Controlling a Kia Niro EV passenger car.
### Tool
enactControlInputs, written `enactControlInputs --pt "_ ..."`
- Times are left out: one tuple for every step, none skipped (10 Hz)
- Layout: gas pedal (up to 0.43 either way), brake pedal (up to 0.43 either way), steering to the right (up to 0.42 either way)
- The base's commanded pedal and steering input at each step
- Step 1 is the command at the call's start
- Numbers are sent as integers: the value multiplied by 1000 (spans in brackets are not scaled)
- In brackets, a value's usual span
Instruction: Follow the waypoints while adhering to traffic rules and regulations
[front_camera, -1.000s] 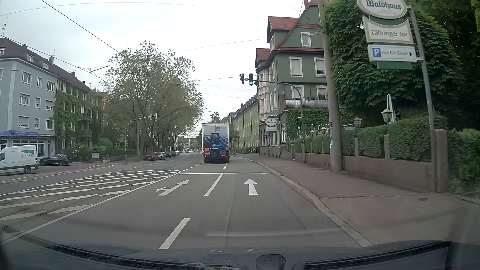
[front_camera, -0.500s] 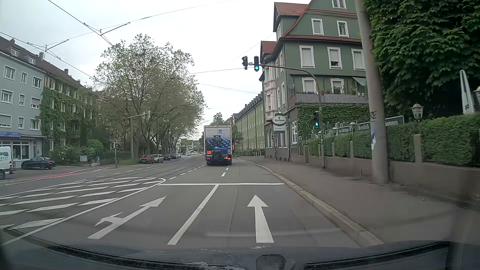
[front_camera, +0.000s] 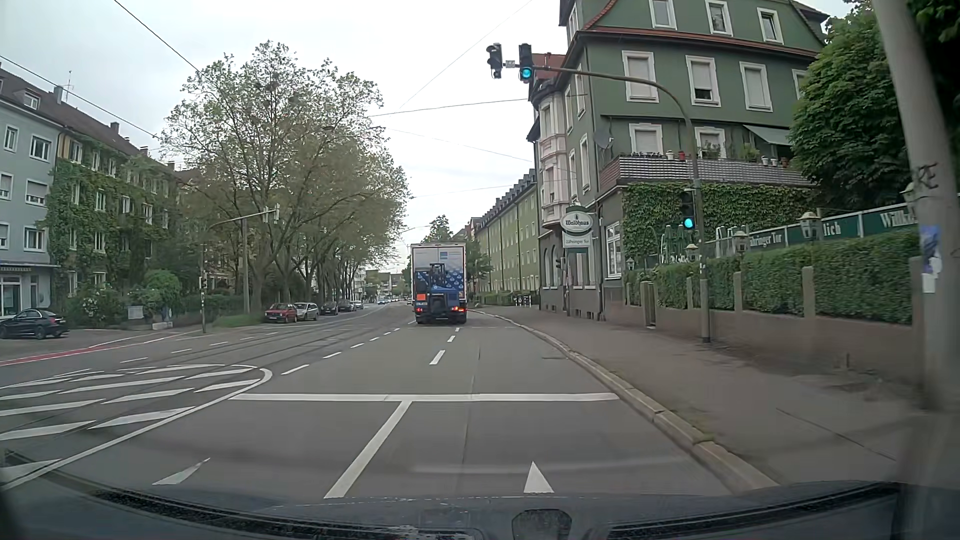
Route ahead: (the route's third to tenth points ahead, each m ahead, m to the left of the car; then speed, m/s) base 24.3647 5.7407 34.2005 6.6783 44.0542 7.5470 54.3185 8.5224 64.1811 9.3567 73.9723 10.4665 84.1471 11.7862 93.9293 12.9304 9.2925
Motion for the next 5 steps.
enactControlInputs --pt "67 0 -7" --pt "67 0 -5" --pt "67 0 -4" --pt "67 0 -4" --pt "67 0 -4"
